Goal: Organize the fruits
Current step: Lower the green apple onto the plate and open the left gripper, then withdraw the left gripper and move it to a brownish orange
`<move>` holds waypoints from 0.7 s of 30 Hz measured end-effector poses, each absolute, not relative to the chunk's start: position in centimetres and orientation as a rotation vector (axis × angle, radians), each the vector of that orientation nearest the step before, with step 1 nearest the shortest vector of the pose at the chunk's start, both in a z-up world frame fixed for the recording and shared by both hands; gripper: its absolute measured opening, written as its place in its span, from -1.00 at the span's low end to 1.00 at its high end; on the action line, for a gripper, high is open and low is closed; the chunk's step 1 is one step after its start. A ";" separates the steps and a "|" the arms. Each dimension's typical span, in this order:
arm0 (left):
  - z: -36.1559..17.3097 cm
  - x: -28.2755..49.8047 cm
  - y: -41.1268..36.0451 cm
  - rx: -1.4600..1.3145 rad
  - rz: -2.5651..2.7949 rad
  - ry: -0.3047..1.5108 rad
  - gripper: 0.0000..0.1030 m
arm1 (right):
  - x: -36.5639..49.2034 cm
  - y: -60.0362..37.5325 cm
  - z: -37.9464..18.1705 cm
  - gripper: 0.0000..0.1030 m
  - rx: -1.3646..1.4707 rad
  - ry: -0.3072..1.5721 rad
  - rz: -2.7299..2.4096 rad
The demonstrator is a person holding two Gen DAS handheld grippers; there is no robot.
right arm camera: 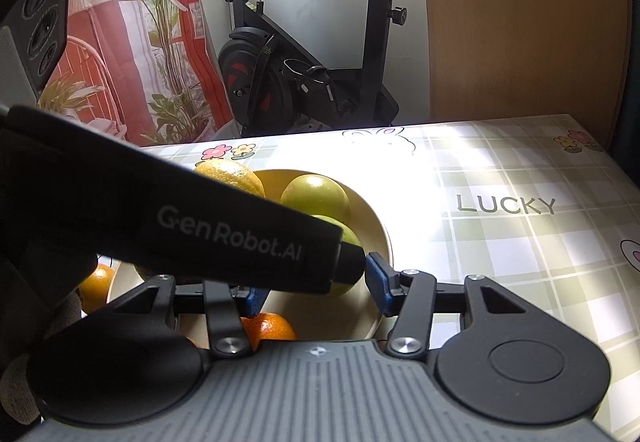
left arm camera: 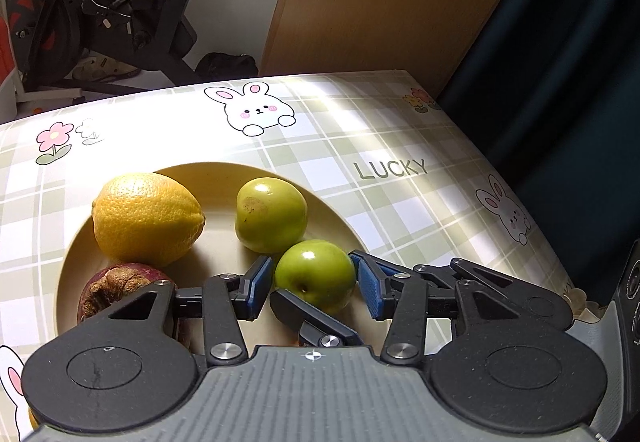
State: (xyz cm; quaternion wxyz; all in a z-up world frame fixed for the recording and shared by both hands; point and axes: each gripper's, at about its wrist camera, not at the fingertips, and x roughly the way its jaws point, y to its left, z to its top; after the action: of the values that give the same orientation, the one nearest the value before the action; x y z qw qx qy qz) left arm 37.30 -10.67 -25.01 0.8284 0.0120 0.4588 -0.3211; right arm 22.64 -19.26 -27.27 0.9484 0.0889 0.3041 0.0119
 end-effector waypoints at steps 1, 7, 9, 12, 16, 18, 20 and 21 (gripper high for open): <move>-24.9 37.2 -10.6 0.022 -0.685 0.973 0.01 | 22.6 -19.3 -27.2 0.03 0.191 0.621 0.025; -23.2 36.2 -9.6 0.013 -0.691 0.920 0.02 | 22.3 -19.2 -26.6 0.11 0.196 0.624 0.020; -22.7 35.7 -9.4 0.016 -0.691 0.900 0.02 | 22.1 -19.1 -26.4 0.13 0.209 0.619 0.015; -21.9 34.8 -8.8 0.029 -0.705 0.870 0.02 | 21.5 -19.0 -26.0 0.13 0.232 0.609 0.009; -20.9 33.7 -7.8 0.046 -0.718 0.837 0.02 | 20.5 -18.3 -25.4 0.13 0.229 0.591 -0.001; -20.5 33.2 -7.2 0.056 -0.715 0.818 0.02 | 20.1 -17.9 -25.0 0.13 0.231 0.581 -0.002; -19.9 32.6 -6.5 0.070 -0.712 0.799 0.02 | 19.7 -17.5 -24.6 0.13 0.231 0.573 0.001; -19.5 32.4 -6.1 0.079 -0.710 0.787 0.02 | 19.6 -17.3 -24.4 0.13 0.230 0.568 0.004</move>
State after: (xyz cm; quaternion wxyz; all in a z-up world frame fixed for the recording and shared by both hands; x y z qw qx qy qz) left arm 32.37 -6.07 -19.54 0.8620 0.0374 0.3753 -0.3387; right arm 19.55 -17.32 -24.44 0.9534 0.1134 0.2795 0.0019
